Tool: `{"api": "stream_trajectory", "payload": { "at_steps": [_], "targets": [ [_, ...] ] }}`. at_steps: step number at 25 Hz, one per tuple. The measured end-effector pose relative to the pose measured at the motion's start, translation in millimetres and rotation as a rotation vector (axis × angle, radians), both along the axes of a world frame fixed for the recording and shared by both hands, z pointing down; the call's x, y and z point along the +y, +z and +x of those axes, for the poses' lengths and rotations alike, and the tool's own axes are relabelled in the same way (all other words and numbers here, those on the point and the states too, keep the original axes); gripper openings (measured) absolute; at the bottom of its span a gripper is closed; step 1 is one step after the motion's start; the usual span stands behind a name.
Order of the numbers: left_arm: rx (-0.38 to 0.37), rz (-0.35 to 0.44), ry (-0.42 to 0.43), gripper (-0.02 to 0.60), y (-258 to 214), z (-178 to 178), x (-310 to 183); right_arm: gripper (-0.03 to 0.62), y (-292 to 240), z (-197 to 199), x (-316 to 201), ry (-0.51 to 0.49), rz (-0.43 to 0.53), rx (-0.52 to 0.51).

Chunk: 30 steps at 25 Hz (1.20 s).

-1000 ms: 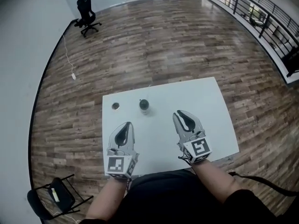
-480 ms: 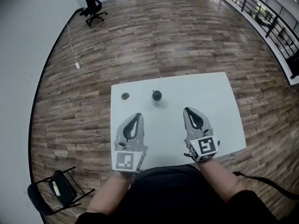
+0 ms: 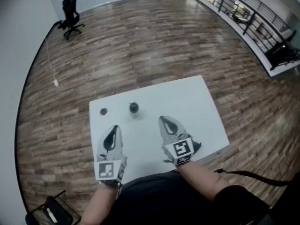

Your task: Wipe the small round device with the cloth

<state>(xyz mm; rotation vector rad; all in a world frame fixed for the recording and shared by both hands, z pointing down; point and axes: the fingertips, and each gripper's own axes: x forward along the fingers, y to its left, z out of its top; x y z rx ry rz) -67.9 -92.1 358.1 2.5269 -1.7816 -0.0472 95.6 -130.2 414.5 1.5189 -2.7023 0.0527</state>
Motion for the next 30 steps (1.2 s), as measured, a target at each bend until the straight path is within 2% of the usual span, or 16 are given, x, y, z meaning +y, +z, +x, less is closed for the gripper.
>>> {"api": "stream_trajectory", "payload": {
  "at_steps": [2, 5, 8, 16, 20, 23, 30],
  "targets": [
    [-0.046, -0.039, -0.01, 0.006, 22, -14, 6, 0.003, 23, -4, -3, 0.017, -0.069, -0.019],
    [-0.042, -0.034, 0.042, 0.006, 48, -6, -2, 0.003, 58, 9, -13, 0.08, -0.125, -0.006],
    [-0.045, -0.002, 0.082, 0.006, 47, 0, -16, 0.003, 54, 13, -27, 0.108, -0.083, -0.006],
    [-0.069, -0.012, 0.06, 0.006, 56, -15, -9, 0.002, 51, -4, -11, 0.07, -0.071, 0.02],
    [-0.103, 0.051, 0.104, 0.006, 27, 31, -20, 0.002, 13, 33, -15, 0.12, -0.045, 0.028],
    [-0.113, 0.067, 0.094, 0.006, 13, 34, -15, 0.002, 35, 36, -13, 0.105, -0.059, -0.003],
    [-0.097, 0.158, 0.047, 0.006, -11, 34, -6, 0.002, 37, 35, -14, 0.068, -0.071, 0.006]
  ]
}}
